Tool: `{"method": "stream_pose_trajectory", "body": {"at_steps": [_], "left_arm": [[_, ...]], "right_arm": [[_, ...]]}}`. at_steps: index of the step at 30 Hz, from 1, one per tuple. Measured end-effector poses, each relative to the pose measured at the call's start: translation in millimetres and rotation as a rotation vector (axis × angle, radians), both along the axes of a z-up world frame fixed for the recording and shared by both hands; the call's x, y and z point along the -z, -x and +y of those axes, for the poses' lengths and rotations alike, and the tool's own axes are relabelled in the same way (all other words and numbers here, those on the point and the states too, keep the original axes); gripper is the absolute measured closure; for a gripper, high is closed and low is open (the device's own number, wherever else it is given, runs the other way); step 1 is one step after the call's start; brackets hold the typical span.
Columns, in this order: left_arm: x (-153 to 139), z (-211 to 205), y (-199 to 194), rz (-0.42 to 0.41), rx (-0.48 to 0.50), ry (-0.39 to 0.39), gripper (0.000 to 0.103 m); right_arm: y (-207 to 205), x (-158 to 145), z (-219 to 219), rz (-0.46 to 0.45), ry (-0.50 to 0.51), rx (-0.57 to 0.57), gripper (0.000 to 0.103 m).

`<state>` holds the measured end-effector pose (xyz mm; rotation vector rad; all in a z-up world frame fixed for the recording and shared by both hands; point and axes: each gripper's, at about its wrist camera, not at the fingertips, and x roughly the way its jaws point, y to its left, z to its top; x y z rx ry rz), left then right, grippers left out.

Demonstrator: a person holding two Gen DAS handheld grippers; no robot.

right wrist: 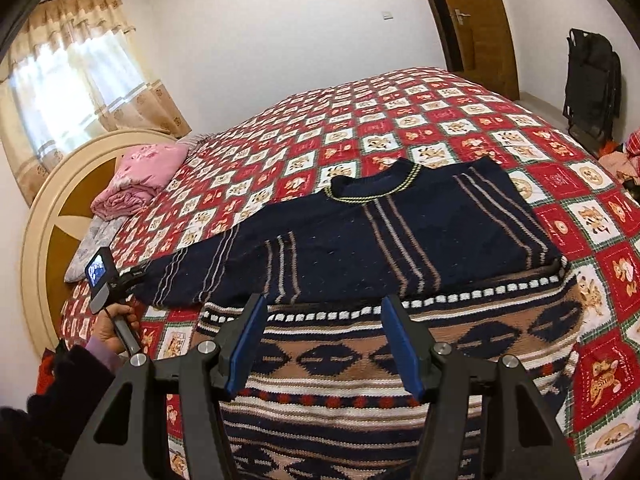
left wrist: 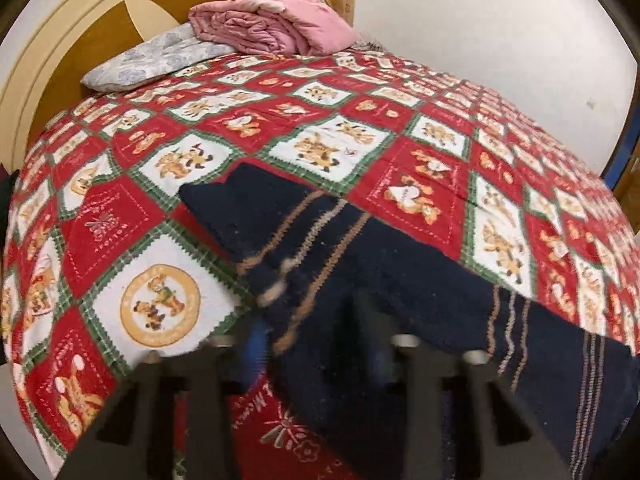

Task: Fold small clothes
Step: 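Fold the held sleeve across the sweater body with the left tool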

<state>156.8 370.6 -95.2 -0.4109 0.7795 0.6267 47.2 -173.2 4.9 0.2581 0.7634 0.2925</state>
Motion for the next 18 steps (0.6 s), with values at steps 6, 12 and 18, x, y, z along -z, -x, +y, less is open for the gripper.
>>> {"method": "stream_pose_trajectory", "body": {"at_steps": [6,12,18], "left_arm": [[-5,-2,-2,-0.006,0.012,0.002,0.093],[-70,-70,4,-0.144,0.161,-0.115,0.093],[-121,-195,3,-0.262,0.437,-0.201,0.093]], "right_arm": [[-1,10,-5,0.040,-0.031,0.017,0.042],[0,16,-31,0.054,-0.072,0.093,0.042],[4,25,-46,0.079,-0.112,0.121,0.042]]}}
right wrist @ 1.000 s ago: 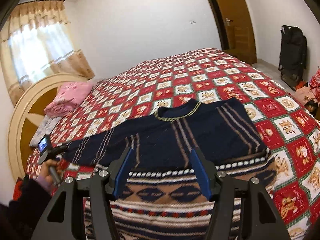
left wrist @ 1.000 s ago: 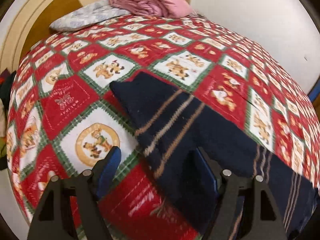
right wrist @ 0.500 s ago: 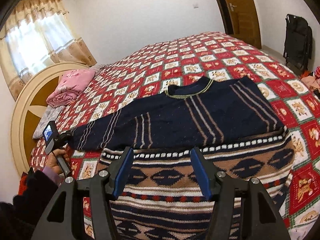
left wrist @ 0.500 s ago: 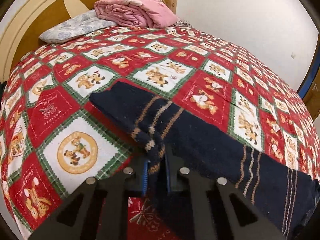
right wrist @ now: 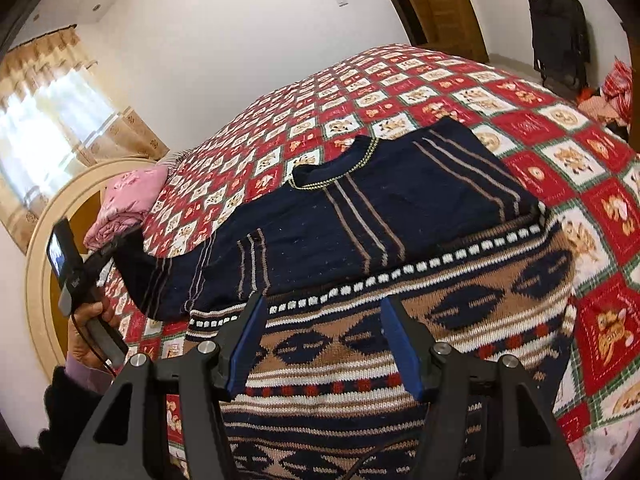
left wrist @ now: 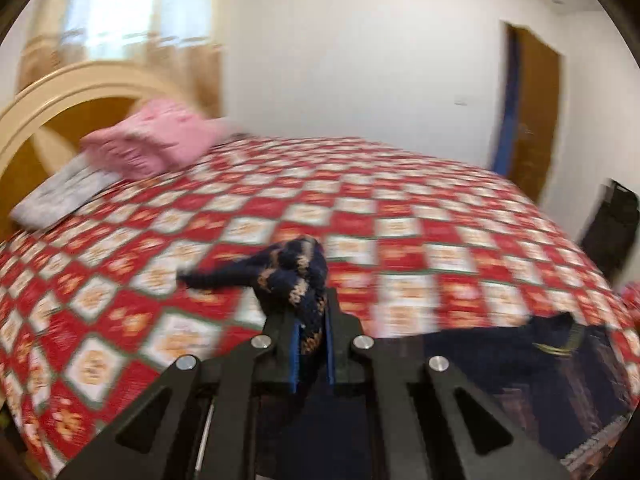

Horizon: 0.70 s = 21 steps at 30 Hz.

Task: Fold small clothes
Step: 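Fold the held sleeve across the sweater body with the left tool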

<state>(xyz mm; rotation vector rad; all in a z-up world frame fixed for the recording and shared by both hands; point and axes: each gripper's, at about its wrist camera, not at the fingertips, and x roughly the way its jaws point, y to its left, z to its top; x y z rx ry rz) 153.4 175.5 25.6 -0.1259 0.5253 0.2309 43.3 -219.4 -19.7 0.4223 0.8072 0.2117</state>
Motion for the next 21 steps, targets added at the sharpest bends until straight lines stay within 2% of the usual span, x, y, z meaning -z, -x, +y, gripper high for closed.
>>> {"method": "stream_pose_trajectory", "body": {"at_steps": [4,7,9,10,13,18,21], "left_arm": [[2,-97,5,-0.004,0.225,-0.062,0.093],[11,-121,7,0.030,0.302,0.002,0.090],[18,-110,1,0.079,0.289,0.078,0.086],[22,-93,-2,0.090,0.248,0.109,0.085],[23,-53,4,0.075,0.128,0.072,0.089],[16,-19,29,0.033,0.113,0.045,0.090],[16,-23,37,-0.002,0.171,0.084,0.091]], "right_arm": [[6,3,-9,0.000,-0.001,0.018,0.042],[11,0,-13,-0.010,-0.009,0.010,0.042],[15,-2,-14,-0.025,0.010,0.003,0.042],[16,-2,-16,-0.030,0.015,0.005,0.042],[13,5,-21,-0.016,0.006,0.023,0.042],[-5,28,-10,0.074,-0.079,0.008,0.042],[-17,26,12,0.074,-0.116,-0.074,0.042]]}}
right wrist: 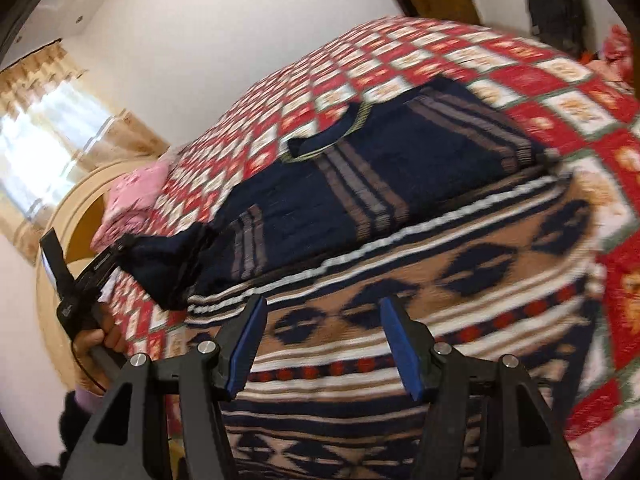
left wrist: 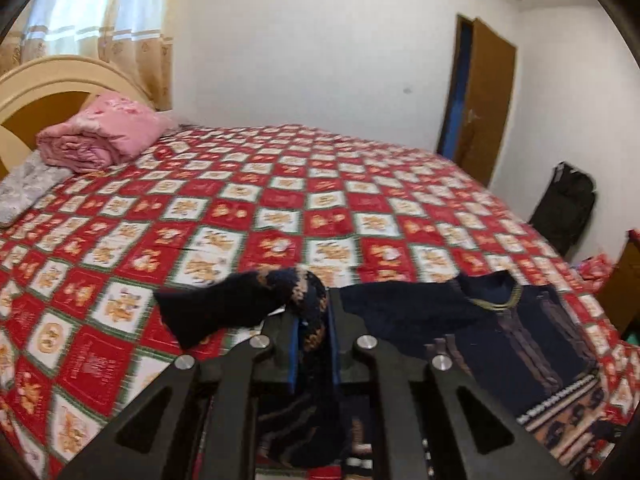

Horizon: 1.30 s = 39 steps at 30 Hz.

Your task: Fold small clothes

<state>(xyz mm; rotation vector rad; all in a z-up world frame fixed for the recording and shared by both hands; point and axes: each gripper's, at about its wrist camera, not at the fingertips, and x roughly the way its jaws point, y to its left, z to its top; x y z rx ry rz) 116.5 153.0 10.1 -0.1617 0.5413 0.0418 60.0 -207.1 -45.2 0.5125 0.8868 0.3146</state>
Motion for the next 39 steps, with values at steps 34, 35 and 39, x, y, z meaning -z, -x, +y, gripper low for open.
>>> {"method": "stream_pose_trajectory", "body": {"at_steps": [34,35,39], "left_arm": [[53,-103,22,0.193,0.078,-0.232,0.033],[55,-97,22,0.211,0.055,-0.239,0.033],[67,-78,17,0.284,0.005,-0.187,0.033]], "right_arm": [[-70,-13,39,-0.054,0.077,-0.078,0.035],[-75,-15,55,-0.075,0.150,-0.106,0.035],[-100,-10,102,-0.132,0.403,-0.171,0.035]]}}
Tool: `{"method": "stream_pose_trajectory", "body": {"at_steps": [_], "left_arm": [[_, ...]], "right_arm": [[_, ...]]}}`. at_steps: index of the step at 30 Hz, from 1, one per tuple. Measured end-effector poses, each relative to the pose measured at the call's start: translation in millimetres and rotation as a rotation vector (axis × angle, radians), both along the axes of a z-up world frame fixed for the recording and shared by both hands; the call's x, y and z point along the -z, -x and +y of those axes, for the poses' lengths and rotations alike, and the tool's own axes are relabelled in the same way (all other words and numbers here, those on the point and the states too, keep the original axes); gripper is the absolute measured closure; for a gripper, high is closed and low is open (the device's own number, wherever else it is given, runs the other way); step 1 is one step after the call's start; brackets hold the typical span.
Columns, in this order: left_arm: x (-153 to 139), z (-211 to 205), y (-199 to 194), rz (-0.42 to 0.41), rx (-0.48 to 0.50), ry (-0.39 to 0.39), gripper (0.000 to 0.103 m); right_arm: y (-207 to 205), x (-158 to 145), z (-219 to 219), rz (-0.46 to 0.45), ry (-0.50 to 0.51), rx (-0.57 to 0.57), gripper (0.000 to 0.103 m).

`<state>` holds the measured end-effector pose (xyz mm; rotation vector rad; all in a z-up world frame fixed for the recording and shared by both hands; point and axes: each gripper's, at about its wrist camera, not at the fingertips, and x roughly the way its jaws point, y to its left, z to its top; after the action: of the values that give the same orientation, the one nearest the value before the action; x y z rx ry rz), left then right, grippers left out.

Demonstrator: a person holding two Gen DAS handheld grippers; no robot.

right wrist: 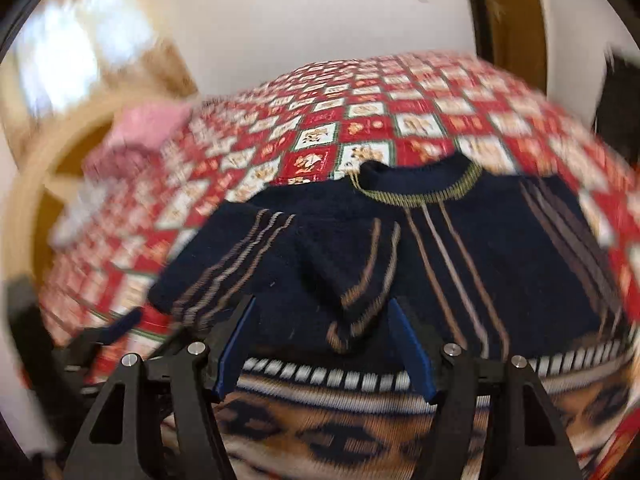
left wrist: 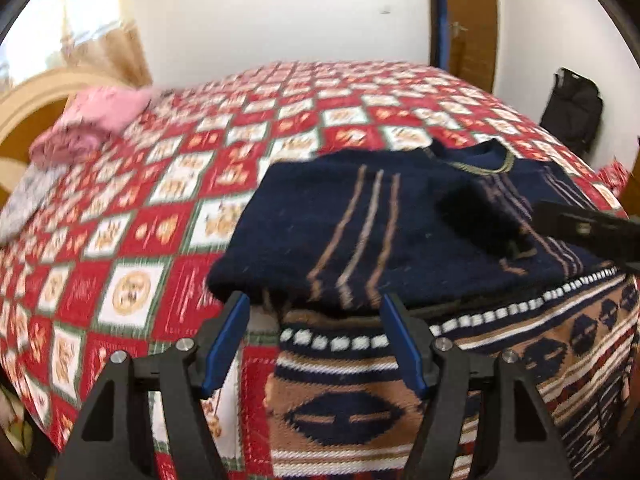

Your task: Fold small clothes

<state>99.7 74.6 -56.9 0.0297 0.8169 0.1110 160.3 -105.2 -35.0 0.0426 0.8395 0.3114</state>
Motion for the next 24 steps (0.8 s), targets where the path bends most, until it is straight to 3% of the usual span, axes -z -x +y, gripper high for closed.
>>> {"method": "stream_pose_trajectory", "body": {"at_steps": [5,9,12,13,17,20,22,24], "left_arm": [[5,5,2,0.019,-0.030,-0.011,0.033],[6,6,2,0.031,-0.034,0.001,0.033],[5,7,4,0.029,-0.027,-0.003,0.033],[6,7,4,0.030,-0.028,-0.003,0.033],[9,14,4,0.044,-0.039,0.047,0.033],[8,16,6,0.036,-0.044,0.050,0.033],[10,18,7,0.038,-0.047,0.048,0.033],[14,20,7,0.048,-0.052,0.049,0.033]], "right_arm": [[-30,25,25,0.023,0.130,-0.026,0.035],[-47,48,36,0.011,0.315,-0.011,0.036],[-52,46,7,0.067,0.185,0.035,0.083],[-52,42,-2,0.074,0.136,0.045,0.088],[-41,30,-62,0.090,-0.149,0.111,0.091],[-22,39,-117,0.112,-0.356,0.219,0.093],[-10,55,-140,0.155,-0.439,0.276,0.093],[2,64,-146,0.160,-0.438,0.285,0.093]]}}
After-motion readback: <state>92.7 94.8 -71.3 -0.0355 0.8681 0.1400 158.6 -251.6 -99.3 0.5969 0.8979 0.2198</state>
